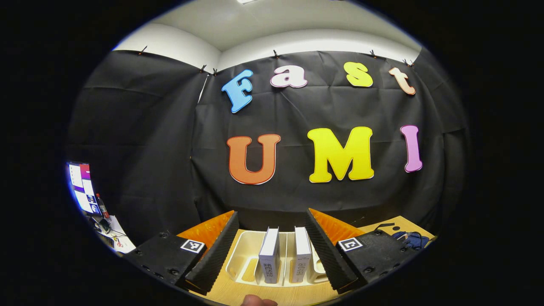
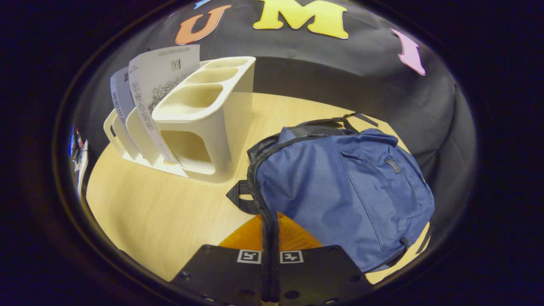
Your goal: Open the schoolbag, grab two books from the bookshelf and put them into the schoolbag.
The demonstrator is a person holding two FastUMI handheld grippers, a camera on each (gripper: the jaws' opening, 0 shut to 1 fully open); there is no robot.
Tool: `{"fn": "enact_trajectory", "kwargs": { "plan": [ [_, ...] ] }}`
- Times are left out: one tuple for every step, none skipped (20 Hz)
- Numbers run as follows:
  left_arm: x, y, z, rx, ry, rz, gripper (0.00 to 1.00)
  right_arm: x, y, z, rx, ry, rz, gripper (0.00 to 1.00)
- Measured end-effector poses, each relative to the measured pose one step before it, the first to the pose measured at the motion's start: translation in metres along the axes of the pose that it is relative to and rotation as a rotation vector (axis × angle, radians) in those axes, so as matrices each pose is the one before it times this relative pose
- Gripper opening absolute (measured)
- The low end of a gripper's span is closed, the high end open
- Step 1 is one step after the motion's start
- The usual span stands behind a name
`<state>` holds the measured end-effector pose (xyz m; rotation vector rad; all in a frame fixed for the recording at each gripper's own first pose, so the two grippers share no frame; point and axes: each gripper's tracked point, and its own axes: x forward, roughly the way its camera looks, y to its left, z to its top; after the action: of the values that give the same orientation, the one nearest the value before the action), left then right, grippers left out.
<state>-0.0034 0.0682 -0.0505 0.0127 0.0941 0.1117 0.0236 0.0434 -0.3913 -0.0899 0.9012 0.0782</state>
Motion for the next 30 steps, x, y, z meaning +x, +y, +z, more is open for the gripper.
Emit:
{"fn": "enact_trajectory", "kwargs": {
  "plan": [
    [0.00058,0.00141,-0.00030,0.00383,0.00302,0.00139,0.98,-0.00691,-0.00094,0.00508,0.00057,-0.00853,0.00802,0.00],
    [0.00240,-0.00104,-0.00077,0.00360,0.00158,0.00212,0.98,-0.00682,-0.00097,0.00579,0.00172,-0.01255,0.00769,0.00],
    [0.00211,0.00030,0.00168,0.00158,-0.00015,-0.00056,0.98,-0.00830,-0.00224,0.00811,0.00127,-0.01585,0.00514,0.00],
    [0.00199,-0.00016,-0.00138,-0.00137,0.00142,-0.00126,0.98,-0.00859,-0.00247,0.00764,0.00113,-0.01734,0.00498,0.00],
    [0.00281,-0.00088,-0.00160,-0.00185,0.00419,-0.00452,0.98,-0.00921,-0.00264,0.00784,-0.00052,-0.01633,0.00424,0.00],
    [0.00333,-0.00097,-0.00056,-0.00414,0.00708,-0.00333,0.98,-0.00892,-0.00280,0.00711,-0.00202,-0.01566,0.00461,0.00],
    [0.00387,-0.00078,-0.00188,-0.00497,0.01367,-0.00139,0.98,-0.00906,-0.00493,0.00743,-0.00496,-0.01208,0.00201,0.00],
    [0.00400,-0.00132,-0.00291,-0.00805,0.01566,0.00243,0.98,-0.00858,-0.00563,0.00544,-0.00759,-0.00715,0.00435,0.00],
    [0.00393,-0.00195,-0.00187,-0.01301,0.01374,-0.00518,0.98,-0.00884,-0.00621,0.00651,-0.00639,-0.00749,0.00452,0.00],
    [0.00497,-0.00112,-0.00164,-0.01374,0.01354,-0.00405,0.98,-0.00873,-0.00693,0.00661,-0.00715,-0.00894,0.00445,0.00],
    [0.00364,0.00017,-0.00130,-0.00816,0.00982,0.00022,0.98,-0.00955,-0.00872,0.00616,-0.00514,-0.00940,0.00046,0.00],
    [0.00404,-0.00177,0.00200,-0.00035,0.00352,0.00182,0.98,-0.00867,-0.01162,0.00482,-0.00009,-0.01059,-0.00392,0.00],
    [0.00392,0.00046,0.00336,0.00547,-0.00247,0.00214,0.98,-0.00768,-0.01289,0.00464,0.00365,-0.00667,-0.00665,0.00],
    [0.00459,-0.00023,0.00294,0.00894,-0.00356,-0.00210,0.98,-0.00820,-0.01362,0.00451,0.00814,-0.00865,-0.01035,0.00],
    [0.00508,-0.00025,0.00275,0.00819,0.00035,-0.00402,0.98,-0.00675,-0.01515,0.00327,0.01249,-0.00353,-0.01086,0.00],
    [0.00477,-0.00172,0.00207,0.00461,0.00738,-0.00834,0.98,-0.00606,-0.01528,0.00405,0.01951,-0.00655,-0.01261,0.00],
    [0.00463,-0.00225,0.00089,0.00513,0.00860,-0.00884,0.98,-0.00509,-0.01505,0.00498,0.02337,-0.00298,-0.01055,0.00],
    [0.00505,-0.00202,-0.00158,0.00281,0.01027,-0.00881,0.98,-0.00397,-0.01463,0.00359,0.02104,-0.00486,-0.01082,0.00],
    [0.00463,-0.00360,-0.00119,0.00167,0.02016,-0.01755,0.98,-0.00364,-0.01683,0.00539,0.01133,-0.00708,-0.01527,0.00],
    [0.00587,-0.00567,-0.00444,0.00004,0.03345,-0.01802,0.98,-0.00250,-0.01704,0.00445,0.00513,-0.00744,-0.01736,0.00],
    [0.00478,-0.00619,-0.00503,-0.00722,0.03871,-0.01837,0.98,-0.00164,-0.01748,0.00535,0.00035,-0.00458,-0.01603,0.00],
    [0.00461,-0.00527,-0.00334,-0.00460,0.03360,-0.01886,0.98,-0.00222,-0.01665,0.00535,-0.00003,-0.01051,-0.01737,0.00],
    [0.00537,-0.00592,-0.00239,-0.00042,0.02827,-0.01439,0.98,-0.00009,-0.01664,0.00518,-0.00038,-0.01019,-0.01446,0.00],
    [0.00556,-0.00532,-0.00148,-0.00143,0.02436,-0.01421,0.98,-0.00050,-0.01297,0.00401,0.00149,-0.00869,-0.01087,0.00],
    [0.00550,-0.00311,-0.00380,-0.00178,0.03332,-0.01138,0.98,0.00101,-0.01230,0.00341,0.00146,-0.00716,-0.01050,0.00],
    [0.00767,-0.00572,-0.00598,-0.00646,0.03918,-0.01861,0.98,-0.00001,-0.00971,0.00114,0.00544,-0.00311,-0.00415,0.00],
    [0.00751,-0.00567,-0.00452,-0.00281,0.04283,-0.01451,0.98,-0.00009,-0.00749,0.00096,0.01018,-0.00045,0.00139,0.00],
    [0.00733,-0.00460,-0.01177,0.00152,0.06185,-0.01068,0.98,0.00148,-0.00741,0.00006,0.00791,0.00014,0.00074,0.00],
    [0.00613,-0.00294,-0.00534,0.00734,0.04608,-0.00848,0.98,0.00069,-0.00727,-0.00092,0.00182,0.00109,-0.00169,0.00],
    [0.00760,-0.00328,-0.00631,0.00500,0.05052,-0.01150,0.99,0.00183,-0.00711,-0.00016,0.00280,-0.00151,-0.00155,0.00]
  ]
}}
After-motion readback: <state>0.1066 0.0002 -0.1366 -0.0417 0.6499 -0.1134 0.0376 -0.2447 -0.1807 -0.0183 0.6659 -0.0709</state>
